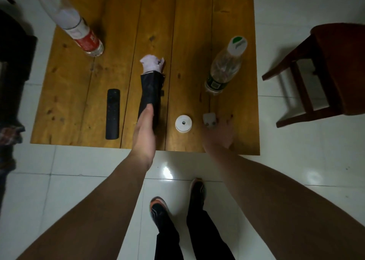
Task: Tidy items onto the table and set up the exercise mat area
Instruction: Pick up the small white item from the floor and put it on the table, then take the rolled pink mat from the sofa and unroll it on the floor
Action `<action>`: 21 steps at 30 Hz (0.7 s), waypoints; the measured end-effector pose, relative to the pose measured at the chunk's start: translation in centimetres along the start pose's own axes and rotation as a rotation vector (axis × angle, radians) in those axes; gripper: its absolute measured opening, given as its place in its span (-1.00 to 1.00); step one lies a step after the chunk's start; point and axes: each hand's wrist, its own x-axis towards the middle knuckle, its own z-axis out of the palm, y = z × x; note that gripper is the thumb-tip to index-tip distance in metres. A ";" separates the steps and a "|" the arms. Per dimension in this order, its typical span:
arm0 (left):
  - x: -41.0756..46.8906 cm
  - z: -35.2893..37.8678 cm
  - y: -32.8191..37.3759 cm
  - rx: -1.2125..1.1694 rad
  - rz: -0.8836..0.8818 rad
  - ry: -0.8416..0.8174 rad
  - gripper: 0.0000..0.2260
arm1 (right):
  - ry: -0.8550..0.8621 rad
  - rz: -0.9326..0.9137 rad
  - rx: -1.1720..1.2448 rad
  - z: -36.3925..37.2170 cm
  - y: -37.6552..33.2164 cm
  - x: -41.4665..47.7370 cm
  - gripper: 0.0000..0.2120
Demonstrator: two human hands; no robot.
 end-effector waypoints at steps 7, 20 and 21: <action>-1.0 -1.7 1.7 -0.005 0.050 0.013 -0.46 | -0.038 0.027 0.072 -2.7 -2.7 -2.5 -0.26; -10.6 -20.8 12.3 -0.249 0.229 0.256 -0.23 | -0.249 -0.822 0.183 -7.6 -23.9 -22.9 -0.63; -11.6 -22.7 12.8 -0.285 0.253 0.304 -0.28 | -0.305 -0.841 0.205 -6.9 -25.3 -24.8 -0.63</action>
